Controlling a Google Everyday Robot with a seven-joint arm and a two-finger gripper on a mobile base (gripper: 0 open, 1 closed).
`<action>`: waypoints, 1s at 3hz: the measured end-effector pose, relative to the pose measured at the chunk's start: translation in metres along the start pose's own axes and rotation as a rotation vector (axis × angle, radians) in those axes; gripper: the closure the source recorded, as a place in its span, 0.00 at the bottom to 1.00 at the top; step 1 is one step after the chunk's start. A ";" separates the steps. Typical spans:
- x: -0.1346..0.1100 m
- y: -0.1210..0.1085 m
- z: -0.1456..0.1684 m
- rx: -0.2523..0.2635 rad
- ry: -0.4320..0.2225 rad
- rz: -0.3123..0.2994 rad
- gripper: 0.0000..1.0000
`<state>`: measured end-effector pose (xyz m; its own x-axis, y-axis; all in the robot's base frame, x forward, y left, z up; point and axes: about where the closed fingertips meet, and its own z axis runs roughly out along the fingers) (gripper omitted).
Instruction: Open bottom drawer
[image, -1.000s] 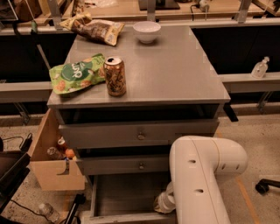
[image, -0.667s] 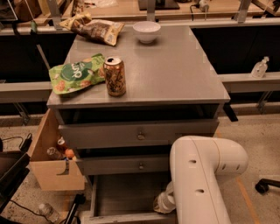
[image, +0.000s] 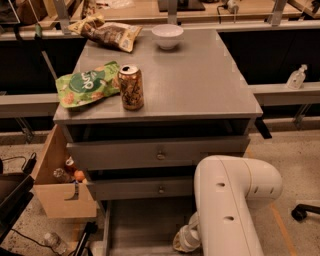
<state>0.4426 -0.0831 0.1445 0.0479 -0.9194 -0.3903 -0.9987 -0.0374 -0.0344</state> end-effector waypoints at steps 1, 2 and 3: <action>-0.006 0.023 0.002 -0.033 -0.004 0.021 1.00; -0.007 0.019 0.000 -0.033 -0.004 0.021 1.00; -0.007 0.018 0.000 -0.033 -0.004 0.021 1.00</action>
Offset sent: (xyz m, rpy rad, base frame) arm -0.0635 0.0158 0.0077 -0.0335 -0.0015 0.0881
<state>0.4242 -0.0773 0.1466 0.0273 -0.9187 -0.3939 -0.9995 -0.0312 0.0036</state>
